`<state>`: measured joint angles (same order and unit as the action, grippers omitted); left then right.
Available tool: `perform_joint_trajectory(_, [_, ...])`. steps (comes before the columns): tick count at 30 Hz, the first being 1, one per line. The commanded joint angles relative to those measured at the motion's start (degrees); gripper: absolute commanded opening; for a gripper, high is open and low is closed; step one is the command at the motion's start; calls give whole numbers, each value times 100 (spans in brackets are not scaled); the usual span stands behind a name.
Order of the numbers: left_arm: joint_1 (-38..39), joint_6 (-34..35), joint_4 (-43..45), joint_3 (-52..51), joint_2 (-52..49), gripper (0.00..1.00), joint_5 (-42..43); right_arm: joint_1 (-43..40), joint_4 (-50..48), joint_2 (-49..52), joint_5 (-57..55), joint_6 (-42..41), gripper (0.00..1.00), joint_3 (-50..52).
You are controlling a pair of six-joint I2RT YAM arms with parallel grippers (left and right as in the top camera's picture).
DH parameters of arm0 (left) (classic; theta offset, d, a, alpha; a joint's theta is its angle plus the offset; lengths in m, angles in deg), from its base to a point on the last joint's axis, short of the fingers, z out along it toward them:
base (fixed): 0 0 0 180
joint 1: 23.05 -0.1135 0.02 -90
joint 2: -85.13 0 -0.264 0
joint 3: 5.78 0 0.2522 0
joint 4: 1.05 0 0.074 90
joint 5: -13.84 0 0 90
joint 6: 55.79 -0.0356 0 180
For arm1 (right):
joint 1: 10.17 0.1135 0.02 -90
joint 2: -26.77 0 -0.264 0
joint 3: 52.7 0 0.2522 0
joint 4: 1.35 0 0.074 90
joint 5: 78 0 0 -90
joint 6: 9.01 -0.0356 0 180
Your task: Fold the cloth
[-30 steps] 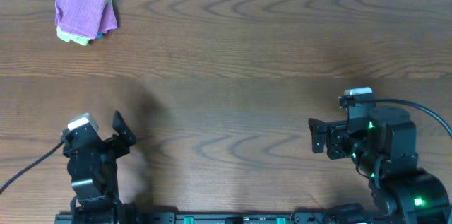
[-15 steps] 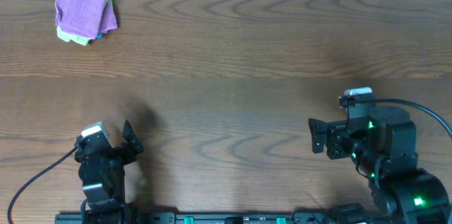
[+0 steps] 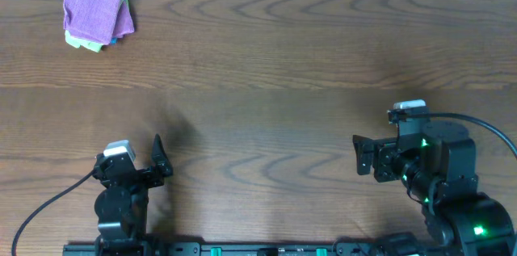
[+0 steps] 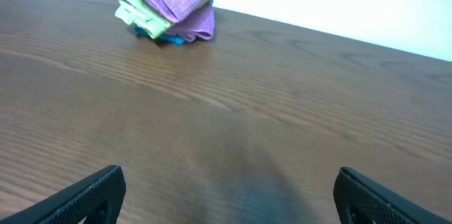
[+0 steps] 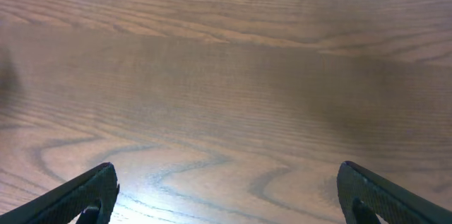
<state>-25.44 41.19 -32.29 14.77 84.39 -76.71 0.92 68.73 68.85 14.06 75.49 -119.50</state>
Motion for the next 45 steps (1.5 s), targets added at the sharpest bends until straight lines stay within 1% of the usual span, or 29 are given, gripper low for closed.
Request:
perform_joint_trajectory(1, [28,-122,-28,-138,50,96,42,24,9,-17,-13,-66,99,-9])
perform_joint_trajectory(20, [28,-122,-28,-140,48,96,42,24,9,-20,-13,-68,99,-9])
perform_joint_trajectory(23, [28,-122,-28,-138,48,95,42,4,0,-103,-446,402,99,-9])
perform_joint_trajectory(25, [28,-122,-26,-138,48,95,42,-61,-181,-326,-802,699,99,66])
perform_joint_trajectory(28, [28,-122,-28,-140,48,95,42,-254,-807,-813,-1049,1058,99,509])
perform_joint_trajectory(30, [28,-122,-28,-138,48,95,42,-365,-1233,-1305,-1207,1202,99,1054])
perform_joint_trajectory(33, [28,-122,-28,-140,48,96,42,-466,-1749,-2074,-1325,1202,99,2028])
perform_joint_trajectory(38, [28,-122,-28,-140,48,95,42,-518,-2004,-2780,-1294,1196,99,3126])
perform_joint_trajectory(45, [28,-122,-28,-138,48,96,39,-503,-2153,-3694,-1300,1198,99,4028])
